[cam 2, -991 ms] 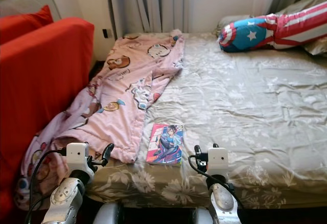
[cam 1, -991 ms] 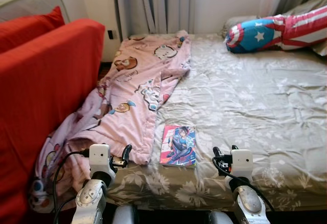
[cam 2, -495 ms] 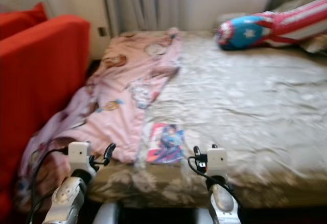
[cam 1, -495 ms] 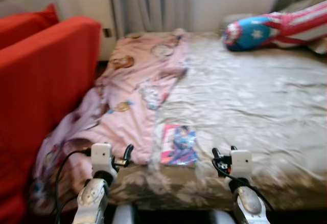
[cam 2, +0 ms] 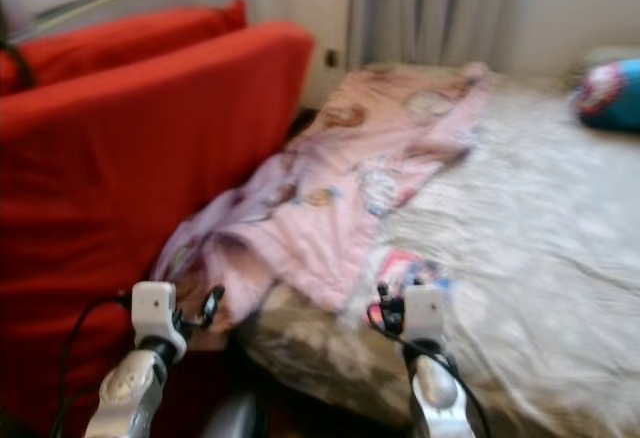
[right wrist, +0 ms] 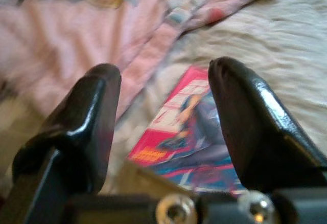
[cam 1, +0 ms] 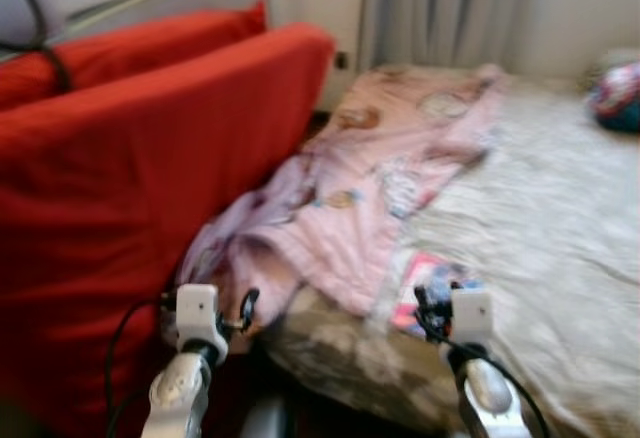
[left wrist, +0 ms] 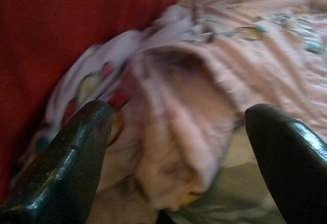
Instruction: Clean up the room
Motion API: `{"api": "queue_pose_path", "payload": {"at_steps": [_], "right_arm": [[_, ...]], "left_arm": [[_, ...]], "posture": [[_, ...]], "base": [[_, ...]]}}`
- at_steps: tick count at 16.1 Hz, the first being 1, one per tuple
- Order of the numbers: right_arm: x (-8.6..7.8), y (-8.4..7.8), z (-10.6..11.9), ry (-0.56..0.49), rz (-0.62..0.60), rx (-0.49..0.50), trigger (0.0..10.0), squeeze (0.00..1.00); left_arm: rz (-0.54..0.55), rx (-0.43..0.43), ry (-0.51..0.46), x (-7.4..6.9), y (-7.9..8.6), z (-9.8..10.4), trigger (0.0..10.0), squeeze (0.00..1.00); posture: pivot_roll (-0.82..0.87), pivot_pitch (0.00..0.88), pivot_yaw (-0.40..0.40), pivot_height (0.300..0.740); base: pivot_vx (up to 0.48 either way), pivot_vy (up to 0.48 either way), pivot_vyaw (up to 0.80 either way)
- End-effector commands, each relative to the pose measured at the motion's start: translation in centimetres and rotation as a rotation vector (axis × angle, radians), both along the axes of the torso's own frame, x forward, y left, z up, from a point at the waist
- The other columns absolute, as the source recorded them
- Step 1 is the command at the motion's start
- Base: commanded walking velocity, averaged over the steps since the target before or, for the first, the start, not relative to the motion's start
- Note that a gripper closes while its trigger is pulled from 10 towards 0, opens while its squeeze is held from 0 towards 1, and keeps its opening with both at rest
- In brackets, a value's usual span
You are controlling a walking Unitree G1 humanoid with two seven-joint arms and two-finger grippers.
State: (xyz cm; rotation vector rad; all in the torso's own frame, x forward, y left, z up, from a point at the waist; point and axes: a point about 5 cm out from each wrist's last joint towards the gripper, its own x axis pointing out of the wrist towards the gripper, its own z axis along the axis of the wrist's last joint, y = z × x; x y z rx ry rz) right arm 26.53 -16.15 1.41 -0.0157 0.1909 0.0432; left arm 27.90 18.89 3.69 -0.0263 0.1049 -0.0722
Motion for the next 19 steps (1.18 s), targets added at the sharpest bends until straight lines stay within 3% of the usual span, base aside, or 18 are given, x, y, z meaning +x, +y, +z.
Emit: {"api": "queue_pose_path", "payload": {"at_steps": [1, 7, 12, 19], "right_arm": [[-0.2, 0.2, -0.1, 0.004, 0.002, 0.007, 10.0, 0.00], [-0.2, -0.5, -0.4, 0.021, -0.059, 0.020, 10.0, 0.00], [-0.6, -2.4, -1.9, 0.143, -0.229, 0.119, 10.0, 0.00], [0.0, -1.4, -1.7, 0.131, -0.169, 0.132, 10.0, 0.00]], "left_arm": [[0.001, -0.002, 0.020, -0.3, 0.0, -0.4, 10.0, 0.00], [-0.001, -0.005, 0.032, -0.4, 0.0, -0.5, 10.0, 0.00], [-0.007, -0.015, 0.033, -0.4, -0.1, -0.5, 10.0, 0.00], [-0.011, -0.009, 0.033, -0.3, -0.1, -0.5, 10.0, 0.00]], "posture": [[-0.06, 0.000, 0.011, 0.605], [-0.06, 0.000, 0.012, 0.605], [-0.06, 0.000, 0.013, 0.605], [-0.05, 0.000, 0.015, 0.605]], "base": [[0.000, 0.000, 0.00], [0.000, 0.000, 0.00], [0.000, 0.000, 0.00], [0.231, 0.000, 0.00]]}}
